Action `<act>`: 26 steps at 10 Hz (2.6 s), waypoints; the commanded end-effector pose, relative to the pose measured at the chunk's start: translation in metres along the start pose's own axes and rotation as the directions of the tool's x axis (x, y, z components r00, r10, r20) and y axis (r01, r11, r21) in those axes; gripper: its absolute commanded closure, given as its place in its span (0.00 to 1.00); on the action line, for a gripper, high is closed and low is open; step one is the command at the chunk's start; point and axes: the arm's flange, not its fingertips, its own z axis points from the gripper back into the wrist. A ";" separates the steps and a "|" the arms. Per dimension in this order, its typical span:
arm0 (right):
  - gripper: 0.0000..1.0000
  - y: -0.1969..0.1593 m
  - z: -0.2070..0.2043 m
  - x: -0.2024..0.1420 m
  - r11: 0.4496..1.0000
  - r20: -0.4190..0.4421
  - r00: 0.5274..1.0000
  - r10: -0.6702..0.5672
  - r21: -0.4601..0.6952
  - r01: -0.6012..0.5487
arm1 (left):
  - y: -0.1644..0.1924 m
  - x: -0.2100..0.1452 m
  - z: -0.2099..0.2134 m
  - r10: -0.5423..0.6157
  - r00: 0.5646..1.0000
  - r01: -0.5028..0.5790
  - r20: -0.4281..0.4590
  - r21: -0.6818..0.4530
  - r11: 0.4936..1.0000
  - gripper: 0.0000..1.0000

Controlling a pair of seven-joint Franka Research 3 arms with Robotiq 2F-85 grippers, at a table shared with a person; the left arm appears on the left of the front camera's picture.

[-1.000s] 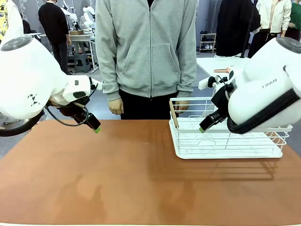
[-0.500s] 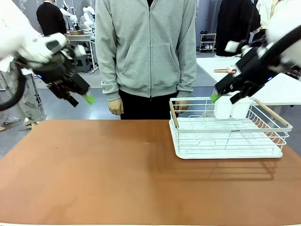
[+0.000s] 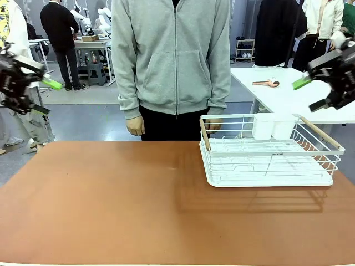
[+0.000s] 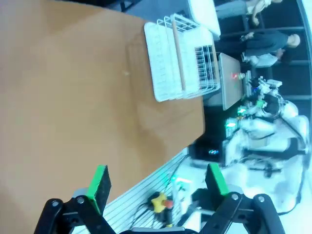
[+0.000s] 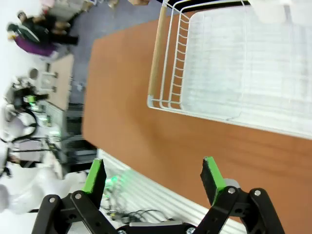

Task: Clean the table.
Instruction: Pick up the Lint Roller when the human hands it over.

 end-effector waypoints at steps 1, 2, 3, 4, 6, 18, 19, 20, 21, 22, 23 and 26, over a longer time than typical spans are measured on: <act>0.00 -0.027 0.018 0.002 0.992 0.010 0.997 -0.081 0.093 0.080 | 0.021 -0.006 0.022 0.080 0.994 -0.075 0.077 -0.066 0.995 0.00; 0.00 -0.046 0.033 0.001 0.984 0.022 0.990 -0.136 0.122 0.133 | 0.032 -0.010 0.039 0.133 0.985 -0.126 0.109 -0.067 0.990 0.00; 0.00 -0.065 0.055 -0.001 0.976 0.021 0.985 -0.172 0.140 0.167 | 0.041 -0.016 0.058 0.170 0.975 -0.161 0.143 -0.071 0.984 0.00; 0.00 -0.089 0.080 -0.003 0.960 0.017 0.976 -0.219 0.185 0.212 | 0.050 -0.021 0.077 0.188 0.971 -0.177 0.148 -0.087 0.980 0.00; 0.00 -0.118 0.102 -0.007 0.947 0.001 0.968 -0.250 0.210 0.244 | 0.061 -0.029 0.100 0.187 0.971 -0.169 0.147 -0.126 0.978 0.00; 0.00 -0.138 0.098 -0.008 0.924 -0.005 0.949 -0.314 0.229 0.307 | 0.067 -0.035 0.098 0.220 0.965 -0.205 0.141 -0.115 0.972 0.00; 0.00 -0.138 0.098 -0.008 0.924 -0.005 0.949 -0.314 0.229 0.307 | 0.067 -0.035 0.098 0.220 0.965 -0.205 0.141 -0.115 0.972 0.00; 0.00 -0.138 0.098 -0.008 0.924 -0.005 0.949 -0.314 0.229 0.307 | 0.067 -0.035 0.098 0.220 0.965 -0.205 0.141 -0.115 0.972 0.00; 0.00 -0.138 0.098 -0.008 0.924 -0.005 0.949 -0.314 0.229 0.307 | 0.067 -0.035 0.098 0.220 0.965 -0.205 0.141 -0.115 0.972 0.00; 0.00 -0.138 0.098 -0.008 0.924 -0.005 0.949 -0.314 0.229 0.307 | 0.067 -0.035 0.098 0.220 0.965 -0.205 0.141 -0.115 0.972 0.00; 0.00 -0.138 0.098 -0.008 0.924 -0.005 0.949 -0.314 0.229 0.307 | 0.067 -0.035 0.098 0.220 0.965 -0.205 0.141 -0.115 0.972 0.00; 0.00 -0.138 0.098 -0.008 0.924 -0.005 0.949 -0.314 0.229 0.307 | 0.067 -0.035 0.098 0.220 0.965 -0.205 0.141 -0.115 0.972 0.00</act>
